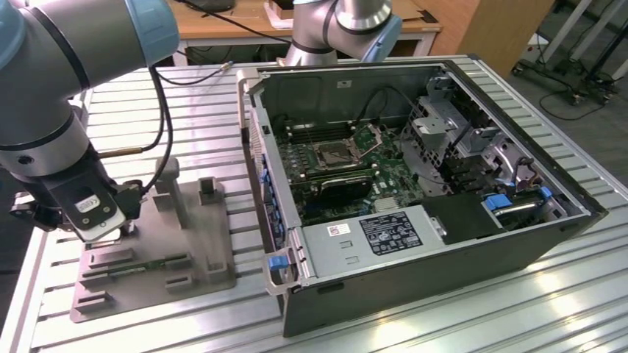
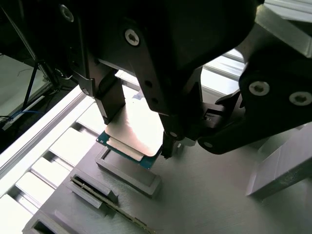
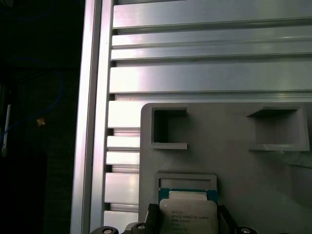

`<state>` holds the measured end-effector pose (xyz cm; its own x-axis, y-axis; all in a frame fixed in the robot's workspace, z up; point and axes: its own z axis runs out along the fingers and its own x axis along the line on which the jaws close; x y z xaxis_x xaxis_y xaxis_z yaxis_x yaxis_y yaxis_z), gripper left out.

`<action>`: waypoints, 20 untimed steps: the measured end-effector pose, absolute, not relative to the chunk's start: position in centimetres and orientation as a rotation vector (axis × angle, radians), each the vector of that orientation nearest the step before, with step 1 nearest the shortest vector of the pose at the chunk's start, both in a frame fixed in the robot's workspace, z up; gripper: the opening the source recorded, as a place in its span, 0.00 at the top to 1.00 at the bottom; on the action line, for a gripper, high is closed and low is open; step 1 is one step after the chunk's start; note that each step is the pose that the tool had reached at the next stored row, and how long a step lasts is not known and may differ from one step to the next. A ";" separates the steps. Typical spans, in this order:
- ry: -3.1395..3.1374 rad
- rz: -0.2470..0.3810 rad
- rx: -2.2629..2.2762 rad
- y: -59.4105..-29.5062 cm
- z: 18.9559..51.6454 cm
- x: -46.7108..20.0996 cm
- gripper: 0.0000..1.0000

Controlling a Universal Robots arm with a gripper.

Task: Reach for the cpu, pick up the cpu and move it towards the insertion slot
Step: 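Pick up the cpu and move it towards the insertion slot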

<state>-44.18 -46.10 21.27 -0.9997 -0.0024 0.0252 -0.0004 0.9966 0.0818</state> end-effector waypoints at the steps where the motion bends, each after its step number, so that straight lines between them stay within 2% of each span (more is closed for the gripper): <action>1: -3.114 -0.127 0.002 -46.1 21.3 -44.2 0.45; 20: -3.113 -0.127 0.002 -46.1 22.8 -44.2 0.45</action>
<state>-44.19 -46.10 22.76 -0.9997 -0.0025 0.0257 -0.0004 0.9967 0.0812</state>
